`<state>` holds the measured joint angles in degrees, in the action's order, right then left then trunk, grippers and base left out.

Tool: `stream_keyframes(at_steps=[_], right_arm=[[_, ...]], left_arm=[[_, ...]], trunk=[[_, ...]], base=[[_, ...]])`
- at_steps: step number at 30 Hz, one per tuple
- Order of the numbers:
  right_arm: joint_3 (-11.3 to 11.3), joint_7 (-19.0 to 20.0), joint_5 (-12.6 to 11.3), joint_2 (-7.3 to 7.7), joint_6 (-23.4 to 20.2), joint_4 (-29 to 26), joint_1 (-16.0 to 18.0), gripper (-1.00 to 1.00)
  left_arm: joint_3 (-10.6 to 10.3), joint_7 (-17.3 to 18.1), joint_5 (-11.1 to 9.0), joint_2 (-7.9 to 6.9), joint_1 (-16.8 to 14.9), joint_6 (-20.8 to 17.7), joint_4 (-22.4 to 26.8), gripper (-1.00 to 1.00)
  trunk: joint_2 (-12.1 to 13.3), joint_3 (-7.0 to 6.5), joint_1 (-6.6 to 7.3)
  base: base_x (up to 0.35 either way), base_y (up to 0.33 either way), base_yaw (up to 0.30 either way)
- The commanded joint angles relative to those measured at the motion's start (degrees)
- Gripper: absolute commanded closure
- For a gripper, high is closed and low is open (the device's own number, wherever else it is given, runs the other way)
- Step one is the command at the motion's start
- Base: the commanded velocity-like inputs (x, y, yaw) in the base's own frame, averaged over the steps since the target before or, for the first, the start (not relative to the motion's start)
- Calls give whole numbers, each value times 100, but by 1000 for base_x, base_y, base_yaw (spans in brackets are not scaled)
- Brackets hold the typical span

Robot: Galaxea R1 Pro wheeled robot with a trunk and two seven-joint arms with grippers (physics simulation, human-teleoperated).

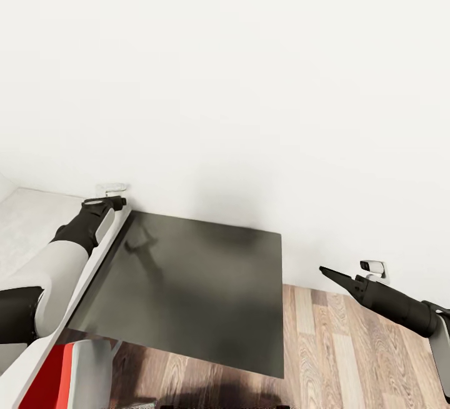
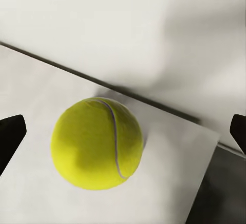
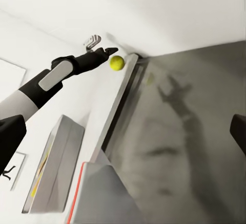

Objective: Put all the toys in the child's room - the three board games (two on the bed and one on the table), the two jigsaw puzzles on the table, and the tennis ball on the table - inside the toy box on the table in the child's room.

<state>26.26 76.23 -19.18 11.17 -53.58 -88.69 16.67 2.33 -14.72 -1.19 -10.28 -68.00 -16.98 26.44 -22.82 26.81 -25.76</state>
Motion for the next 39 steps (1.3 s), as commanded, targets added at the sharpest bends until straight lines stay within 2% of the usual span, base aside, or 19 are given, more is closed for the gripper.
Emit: stream_keyframes(at_steps=[1,33,39], right_arm=[[2,6,-16,1,-39,0,3,-100],[2,13,-16,0,-12,8,3,-100],[2,14,-16,1,13,8,3,-100]], left_arm=[[5,-13,-5,1,-2,-29,4,-100],[12,-21,31,2,-9,-16,25,-100],[14,-22,31,-81,-40,-10,28,-100]], trunk=[[-10,18,-3],[-10,319,-3],[-10,366,-3]], base=[[0,0,0],[0,0,0],[0,0,0]])
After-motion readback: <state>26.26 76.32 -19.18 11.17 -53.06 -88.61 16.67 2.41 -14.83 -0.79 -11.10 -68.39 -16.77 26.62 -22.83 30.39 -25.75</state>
